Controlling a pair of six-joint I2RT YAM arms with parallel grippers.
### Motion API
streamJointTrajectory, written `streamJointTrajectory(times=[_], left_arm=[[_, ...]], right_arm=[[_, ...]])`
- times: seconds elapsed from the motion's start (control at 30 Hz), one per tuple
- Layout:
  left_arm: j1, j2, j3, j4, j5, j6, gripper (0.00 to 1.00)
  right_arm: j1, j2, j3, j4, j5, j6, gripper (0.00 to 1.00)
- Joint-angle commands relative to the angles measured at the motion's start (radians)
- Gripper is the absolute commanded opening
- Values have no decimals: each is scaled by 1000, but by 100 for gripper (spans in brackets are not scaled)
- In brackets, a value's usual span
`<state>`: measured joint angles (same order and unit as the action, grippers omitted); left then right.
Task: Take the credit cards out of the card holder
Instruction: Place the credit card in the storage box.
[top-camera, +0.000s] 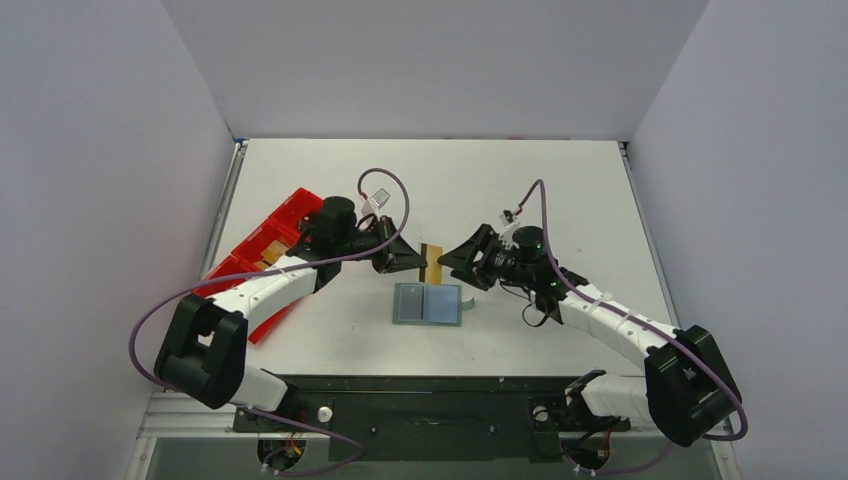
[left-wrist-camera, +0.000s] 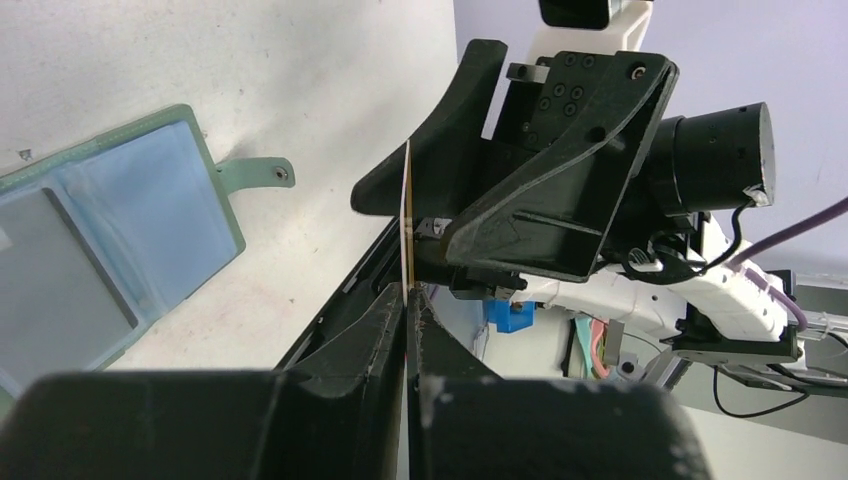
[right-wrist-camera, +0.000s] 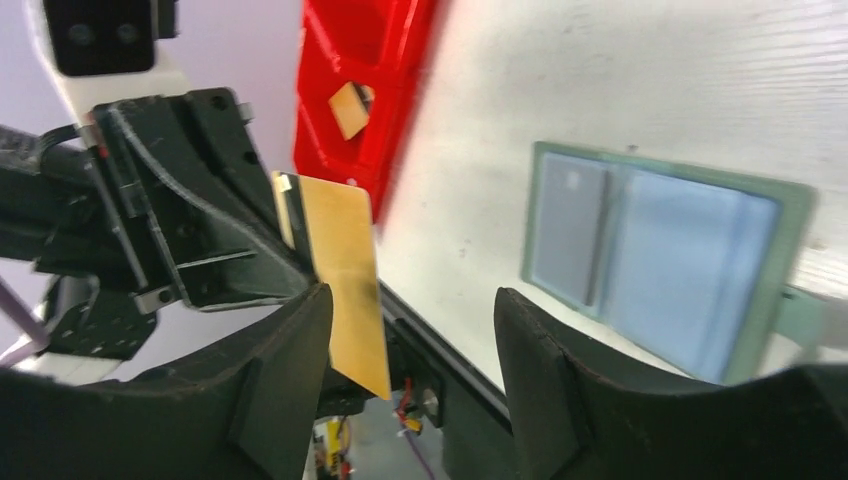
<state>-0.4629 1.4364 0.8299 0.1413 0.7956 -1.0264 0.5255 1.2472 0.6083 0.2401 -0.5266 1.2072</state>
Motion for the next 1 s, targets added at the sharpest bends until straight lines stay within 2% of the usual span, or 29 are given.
streamJointTrajectory(times=[0.0,0.2,0.53,0.63,0.8,0.97], left_arm=[[13,-60,10,-39,-49,40,0],[86,-116,42,-259,-136,150,0],[344,-261,67,-620,-340,329,0],[412,-290,79,-723,-451,370,0],[552,-316,92,-809,-619,402,0],[622,-296,98,-806,-717,403,0]], right_arm=[[8,-82,82,-234,180,-125,58],[6,-129,129,-413,315,-209,63],[5,-127,135,-468,344,-277,63],[5,-118,136,-474,344,-297,63],[4,-96,138,-473,332,-324,63],[-3,-80,138,-471,311,-348,63]])
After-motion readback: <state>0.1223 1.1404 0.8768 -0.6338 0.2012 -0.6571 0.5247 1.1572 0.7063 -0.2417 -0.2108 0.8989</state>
